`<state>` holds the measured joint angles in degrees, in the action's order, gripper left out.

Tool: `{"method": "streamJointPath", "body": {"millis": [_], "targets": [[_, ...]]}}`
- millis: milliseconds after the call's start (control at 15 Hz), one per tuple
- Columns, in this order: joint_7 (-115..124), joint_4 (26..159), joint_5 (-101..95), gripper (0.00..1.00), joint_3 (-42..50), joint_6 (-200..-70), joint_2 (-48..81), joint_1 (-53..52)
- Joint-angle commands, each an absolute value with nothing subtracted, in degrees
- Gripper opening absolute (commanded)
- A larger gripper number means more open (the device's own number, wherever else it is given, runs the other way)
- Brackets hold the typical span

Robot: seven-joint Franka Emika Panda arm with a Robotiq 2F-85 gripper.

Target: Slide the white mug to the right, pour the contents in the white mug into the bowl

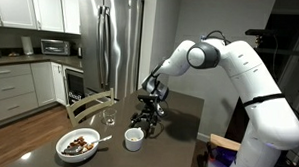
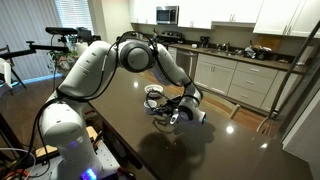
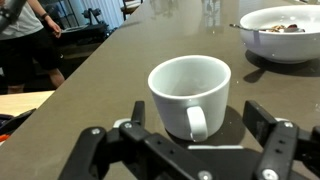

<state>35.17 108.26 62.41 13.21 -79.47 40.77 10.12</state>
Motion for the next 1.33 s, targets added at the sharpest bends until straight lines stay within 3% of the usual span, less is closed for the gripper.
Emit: {"method": "streamJointPath", "body": {"millis": [0,133,733,867,1267], "targets": [[34.5,108.4,62.3,0.75,13.4,-80.8,40.7,9.8],[34.4,108.4,62.3,0.67,13.3,-80.9,40.7,9.9],[34.6,108.3,62.4,0.07,13.2,-80.6,40.8,10.0],[34.7,108.2,62.4,0.03,13.2,-80.4,40.8,10.1],[34.8,108.0,62.5,0.07,12.8,-79.1,40.7,10.4]]}}
